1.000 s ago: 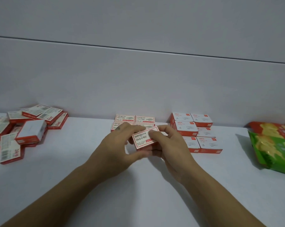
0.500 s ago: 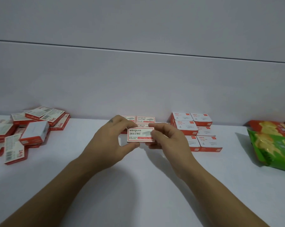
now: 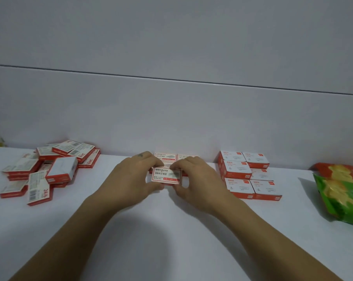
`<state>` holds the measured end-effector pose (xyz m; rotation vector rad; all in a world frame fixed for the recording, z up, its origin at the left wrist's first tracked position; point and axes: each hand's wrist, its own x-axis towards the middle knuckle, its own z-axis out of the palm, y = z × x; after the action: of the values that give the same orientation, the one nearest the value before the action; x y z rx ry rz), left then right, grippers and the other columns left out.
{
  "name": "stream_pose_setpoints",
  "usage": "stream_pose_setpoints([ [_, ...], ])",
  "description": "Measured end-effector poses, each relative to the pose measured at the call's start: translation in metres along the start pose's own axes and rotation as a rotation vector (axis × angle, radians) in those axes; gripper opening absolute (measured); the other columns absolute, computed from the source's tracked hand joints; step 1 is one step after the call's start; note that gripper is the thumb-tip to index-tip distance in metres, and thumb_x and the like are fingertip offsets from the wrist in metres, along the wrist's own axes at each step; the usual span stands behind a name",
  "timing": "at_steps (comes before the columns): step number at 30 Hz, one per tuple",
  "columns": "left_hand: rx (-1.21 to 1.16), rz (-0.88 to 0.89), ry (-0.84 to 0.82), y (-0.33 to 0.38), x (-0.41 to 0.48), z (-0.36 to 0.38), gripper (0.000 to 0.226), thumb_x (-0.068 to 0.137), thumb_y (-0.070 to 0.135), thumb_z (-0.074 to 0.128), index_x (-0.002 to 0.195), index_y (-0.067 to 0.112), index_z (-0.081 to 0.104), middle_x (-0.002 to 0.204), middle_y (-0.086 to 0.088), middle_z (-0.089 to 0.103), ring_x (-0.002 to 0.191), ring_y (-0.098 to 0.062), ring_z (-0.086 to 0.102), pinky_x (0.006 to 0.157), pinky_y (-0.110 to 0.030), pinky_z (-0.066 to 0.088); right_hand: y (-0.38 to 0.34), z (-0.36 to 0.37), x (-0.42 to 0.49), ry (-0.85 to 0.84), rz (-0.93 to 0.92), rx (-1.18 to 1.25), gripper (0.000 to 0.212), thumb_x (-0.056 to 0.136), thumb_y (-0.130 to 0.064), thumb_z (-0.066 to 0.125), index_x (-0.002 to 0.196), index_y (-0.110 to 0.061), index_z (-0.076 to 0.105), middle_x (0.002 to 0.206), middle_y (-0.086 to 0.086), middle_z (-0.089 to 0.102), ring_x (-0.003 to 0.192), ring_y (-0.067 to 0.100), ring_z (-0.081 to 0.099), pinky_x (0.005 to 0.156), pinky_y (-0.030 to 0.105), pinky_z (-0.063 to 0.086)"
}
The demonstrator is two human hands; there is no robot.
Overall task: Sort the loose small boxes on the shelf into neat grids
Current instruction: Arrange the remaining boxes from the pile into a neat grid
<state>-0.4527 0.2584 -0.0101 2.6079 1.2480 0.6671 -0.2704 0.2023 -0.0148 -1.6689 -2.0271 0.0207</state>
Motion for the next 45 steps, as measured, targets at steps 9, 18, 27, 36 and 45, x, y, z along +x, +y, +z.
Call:
stream_pose_setpoints([
  [9,0.080,-0.138,0.017,-0.008,0.002,-0.001,0.065,0.083,0.049,0.064,0.139,0.031,0.037,0.139,0.007,0.045,0.124,-0.014,0.042,0.102,-0.033,0.035,0.007,0.005,0.054,-0.071,0.174,0.020,0.022,0.086,-0.027,0.066,0.108,-0.023,0.068,0.110,0.000,0.066,0.102,0.018,0.057,0.083,0.028,0.043],
  [18,0.096,-0.175,-0.016,-0.009,0.003,0.000,0.057,0.085,0.053,0.059,0.136,0.034,0.043,0.139,0.009,0.048,0.125,-0.013,0.044,0.107,-0.037,0.036,0.008,0.027,0.069,-0.075,0.217,-0.104,0.025,0.092,-0.024,0.055,0.111,-0.016,0.069,0.108,0.005,0.064,0.098,0.022,0.057,0.080,0.030,0.043],
  [27,0.121,-0.200,-0.048,-0.010,0.005,-0.003,0.052,0.087,0.052,0.056,0.134,0.033,0.044,0.139,0.008,0.048,0.125,-0.014,0.043,0.107,-0.036,0.034,0.013,0.032,0.069,-0.011,0.249,-0.142,0.027,0.094,-0.027,0.051,0.102,-0.013,0.072,0.104,0.006,0.058,0.090,0.022,0.057,0.076,0.031,0.045],
  [36,0.145,-0.235,-0.103,-0.008,0.009,-0.002,0.054,0.087,0.054,0.054,0.136,0.034,0.042,0.143,0.008,0.044,0.129,-0.014,0.040,0.108,-0.036,0.030,0.013,0.029,0.069,-0.044,0.252,-0.213,0.028,0.093,-0.031,0.049,0.108,-0.018,0.069,0.104,0.004,0.056,0.094,0.023,0.055,0.072,0.031,0.044],
  [45,0.187,-0.271,-0.011,-0.019,-0.014,-0.036,0.053,0.088,0.055,0.050,0.136,0.035,0.039,0.139,0.008,0.046,0.126,-0.015,0.039,0.105,-0.036,0.030,-0.049,0.010,0.081,-0.142,0.002,-0.147,0.054,0.088,-0.041,0.058,0.138,-0.025,0.044,0.134,0.001,0.046,0.121,0.021,0.044,0.096,0.033,0.040],
])
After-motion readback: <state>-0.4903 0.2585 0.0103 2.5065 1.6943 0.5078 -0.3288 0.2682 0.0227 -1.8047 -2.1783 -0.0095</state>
